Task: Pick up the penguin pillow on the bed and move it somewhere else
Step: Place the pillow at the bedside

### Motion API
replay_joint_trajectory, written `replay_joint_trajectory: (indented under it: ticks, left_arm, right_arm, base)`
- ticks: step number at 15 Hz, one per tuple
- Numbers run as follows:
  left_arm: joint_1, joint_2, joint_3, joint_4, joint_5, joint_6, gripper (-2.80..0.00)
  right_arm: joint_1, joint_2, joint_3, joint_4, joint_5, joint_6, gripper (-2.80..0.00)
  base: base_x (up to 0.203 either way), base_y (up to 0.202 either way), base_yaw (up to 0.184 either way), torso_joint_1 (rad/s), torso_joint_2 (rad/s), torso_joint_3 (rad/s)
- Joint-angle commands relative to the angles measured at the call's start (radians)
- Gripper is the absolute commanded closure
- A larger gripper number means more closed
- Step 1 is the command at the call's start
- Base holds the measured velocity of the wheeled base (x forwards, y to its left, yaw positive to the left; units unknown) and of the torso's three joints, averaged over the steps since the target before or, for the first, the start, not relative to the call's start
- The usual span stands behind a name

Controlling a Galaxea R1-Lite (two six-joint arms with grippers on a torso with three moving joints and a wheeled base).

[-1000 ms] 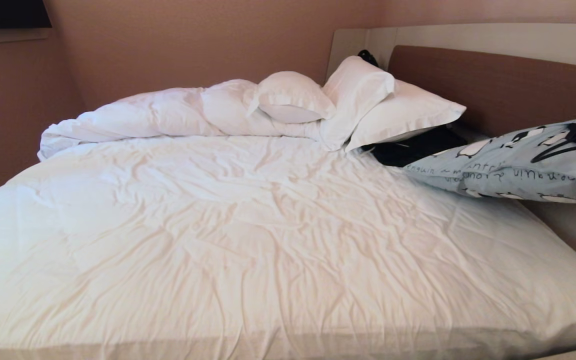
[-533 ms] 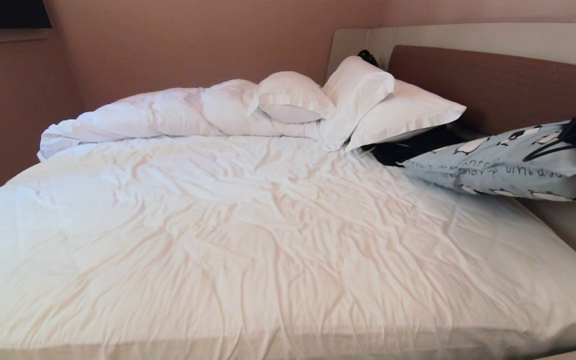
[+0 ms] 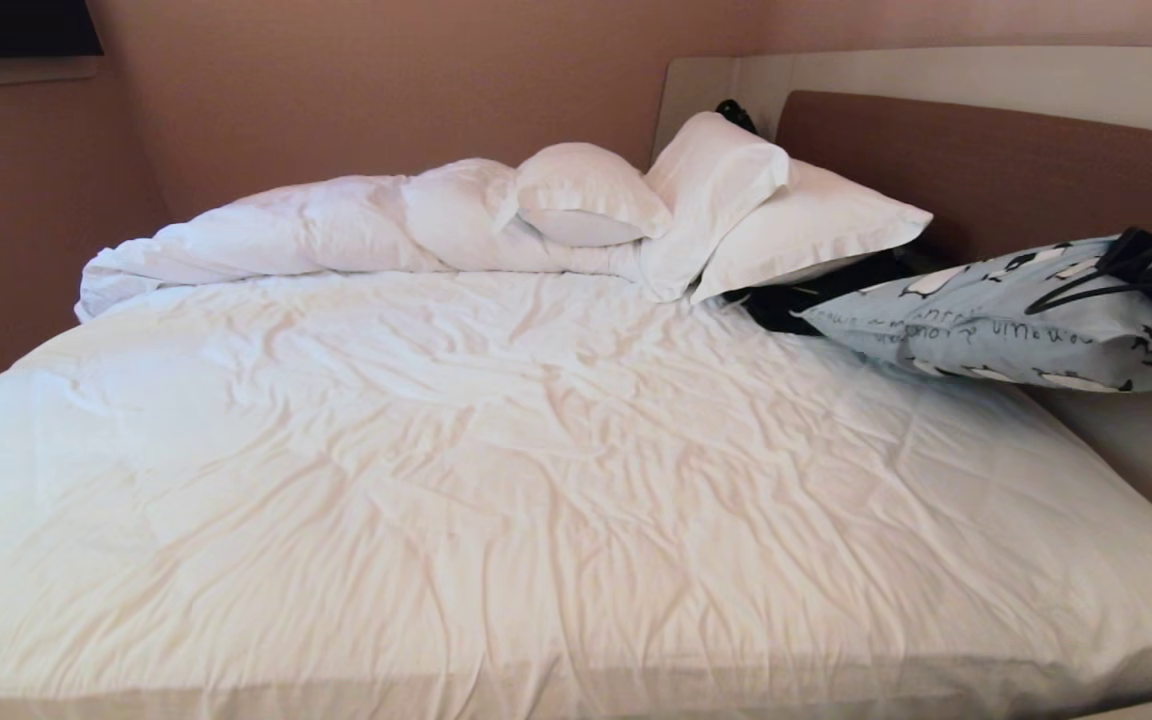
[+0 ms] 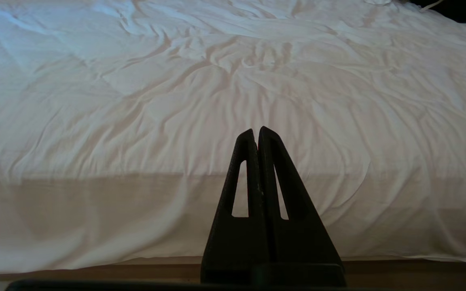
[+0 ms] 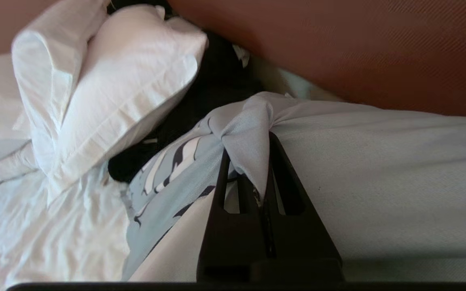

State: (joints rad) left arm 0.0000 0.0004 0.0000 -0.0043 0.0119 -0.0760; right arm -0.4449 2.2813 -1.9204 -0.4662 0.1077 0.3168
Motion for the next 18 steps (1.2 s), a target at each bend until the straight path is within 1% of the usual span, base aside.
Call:
replay_joint_trajectory:
  ticks: [1,4,5,7,8,10,11,12,13,14,16,17,18]
  left_arm:
    - [0.0,0.0,0.003,0.0,0.0,-0.001,0.0]
    - [0.0,0.0,0.003,0.0,0.0,-0.002,0.0]
    - [0.0,0.0,0.003,0.0,0.0,-0.001,0.0]
    - [0.0,0.0,0.003,0.0,0.0,-0.001,0.0]
    - [0.0,0.0,0.003,0.0,0.0,-0.001,0.0]
    - [0.0,0.0,0.003,0.0,0.0,-0.001,0.0]
    - [0.0,0.0,0.003,0.0,0.0,-0.001,0.0]
    - [0.0,0.0,0.003,0.0,0.0,-0.001,0.0]
    - [0.0,0.0,0.003,0.0,0.0,-0.001,0.0]
    - [0.0,0.0,0.003,0.0,0.0,-0.001,0.0]
    - [0.0,0.0,0.003,0.0,0.0,-0.002,0.0]
    - [0.0,0.0,0.003,0.0,0.0,-0.001,0.0]
    - [0.0,0.0,0.003,0.0,0.0,-0.002,0.0]
  right_arm:
    - [0.0,0.033,-0.002,-0.006,0.001,0.001,0.0]
    - [-0.003,0.084,0.014,-0.009,-0.004,-0.002,0.0]
    - [-0.004,0.101,0.041,-0.01,-0.016,-0.01,0.0]
    - [-0.005,0.107,0.077,-0.012,-0.026,-0.048,0.0]
    - [-0.005,0.102,0.106,-0.01,-0.026,-0.088,0.0]
    - [-0.005,0.088,0.197,0.0,-0.026,-0.224,0.0]
    - [-0.007,0.076,0.247,0.002,-0.023,-0.275,0.0]
    - [-0.01,0.052,0.288,0.004,-0.013,-0.298,0.0]
    - [-0.012,0.032,0.312,0.007,0.002,-0.308,0.0]
    - [-0.016,-0.006,0.343,0.024,0.044,-0.311,0.0]
    - [-0.038,-0.062,0.378,0.116,0.143,-0.314,0.0]
    - [-0.054,-0.076,0.382,0.154,0.174,-0.317,0.0]
    - [-0.06,-0.074,0.381,0.164,0.176,-0.332,0.0]
  base:
    - [0.0,0.0,0.0,0.0,0.0,0.0]
    - [0.0,0.0,0.0,0.0,0.0,0.0]
    - [0.0,0.0,0.0,0.0,0.0,0.0]
    - [0.0,0.0,0.0,0.0,0.0,0.0]
    - [0.0,0.0,0.0,0.0,0.0,0.0]
    - [0.0,0.0,0.0,0.0,0.0,0.0]
    - [0.0,0.0,0.0,0.0,0.0,0.0]
    - [0.0,0.0,0.0,0.0,0.0,0.0]
    - [0.0,0.0,0.0,0.0,0.0,0.0]
    - [0.0,0.0,0.0,0.0,0.0,0.0]
    - [0.0,0.0,0.0,0.0,0.0,0.0]
    - [0.0,0.0,0.0,0.0,0.0,0.0]
    - [0.0,0.0,0.0,0.0,0.0,0.0]
